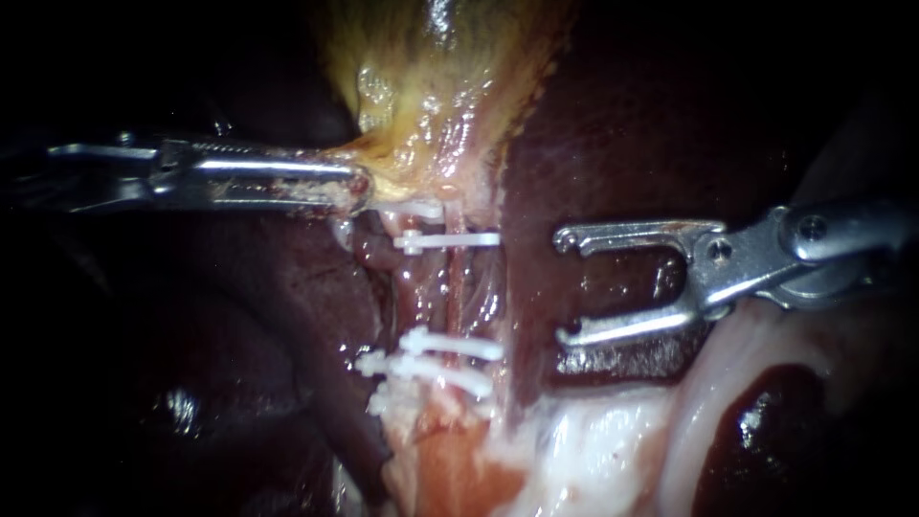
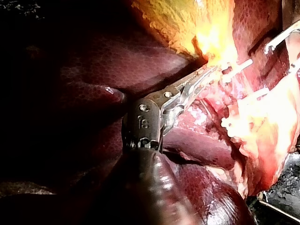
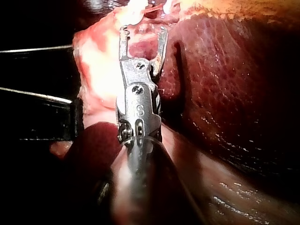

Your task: Going back third clip right tube

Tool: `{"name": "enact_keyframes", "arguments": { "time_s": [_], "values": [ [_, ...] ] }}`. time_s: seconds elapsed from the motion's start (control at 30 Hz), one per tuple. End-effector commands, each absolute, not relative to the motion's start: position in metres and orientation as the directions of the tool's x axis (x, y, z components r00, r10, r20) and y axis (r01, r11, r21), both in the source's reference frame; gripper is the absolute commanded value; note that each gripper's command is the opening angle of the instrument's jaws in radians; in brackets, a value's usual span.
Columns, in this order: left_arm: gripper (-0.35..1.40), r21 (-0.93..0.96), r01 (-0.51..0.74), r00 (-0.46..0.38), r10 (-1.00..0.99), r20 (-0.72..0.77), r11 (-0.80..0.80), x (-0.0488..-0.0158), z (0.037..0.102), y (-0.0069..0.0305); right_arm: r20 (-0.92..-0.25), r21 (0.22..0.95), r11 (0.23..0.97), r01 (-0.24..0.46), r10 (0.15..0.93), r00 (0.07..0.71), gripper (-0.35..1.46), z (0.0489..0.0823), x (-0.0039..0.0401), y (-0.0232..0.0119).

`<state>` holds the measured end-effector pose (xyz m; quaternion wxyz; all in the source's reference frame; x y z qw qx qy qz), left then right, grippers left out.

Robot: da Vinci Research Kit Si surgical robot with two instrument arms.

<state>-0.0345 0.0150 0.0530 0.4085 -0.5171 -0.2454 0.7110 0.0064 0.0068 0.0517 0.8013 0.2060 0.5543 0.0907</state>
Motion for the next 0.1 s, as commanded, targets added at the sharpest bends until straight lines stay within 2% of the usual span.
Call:
{"name": "enact_keyframes", "arguments": {
  "time_s": [0.03, 0.1],
  "values": [
    [-0.35, -0.772, -0.326, -0.132, 0.835, -0.534, -0.545, -0.0345, 0.053, 0.015, -0.851, 0.431, 0.899, 0.083, 0.374, 0.369, 0.5, 0.0516, 0.0064, 0.0068],
    [-0.35, -0.772, -0.326, -0.132, 0.835, -0.534, -0.545, -0.0344, 0.0529, 0.0151, -0.851, 0.43, 0.899, 0.083, 0.373, 0.369, 0.5, 0.0516, 0.0064, 0.0067]
  ]
}}
